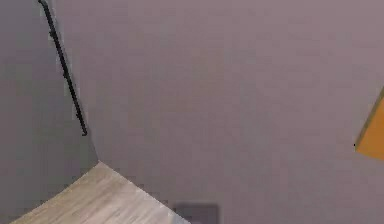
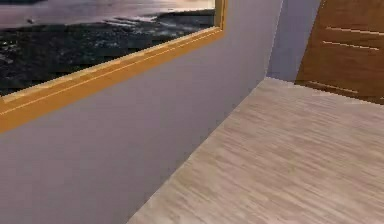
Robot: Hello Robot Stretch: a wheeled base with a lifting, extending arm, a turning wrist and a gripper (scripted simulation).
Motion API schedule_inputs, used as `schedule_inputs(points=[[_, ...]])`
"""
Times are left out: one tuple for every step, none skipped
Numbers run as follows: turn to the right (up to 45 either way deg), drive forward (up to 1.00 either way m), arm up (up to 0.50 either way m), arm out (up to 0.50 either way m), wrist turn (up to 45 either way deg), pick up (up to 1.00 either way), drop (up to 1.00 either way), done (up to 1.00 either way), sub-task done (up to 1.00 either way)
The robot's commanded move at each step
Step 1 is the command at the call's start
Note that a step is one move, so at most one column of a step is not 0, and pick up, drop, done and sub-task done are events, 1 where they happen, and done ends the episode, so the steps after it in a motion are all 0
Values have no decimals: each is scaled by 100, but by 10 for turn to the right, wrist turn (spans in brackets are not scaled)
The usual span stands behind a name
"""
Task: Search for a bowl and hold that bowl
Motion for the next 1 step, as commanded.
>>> schedule_inputs(points=[[330,0,0,0,0,0,0,0,0]])
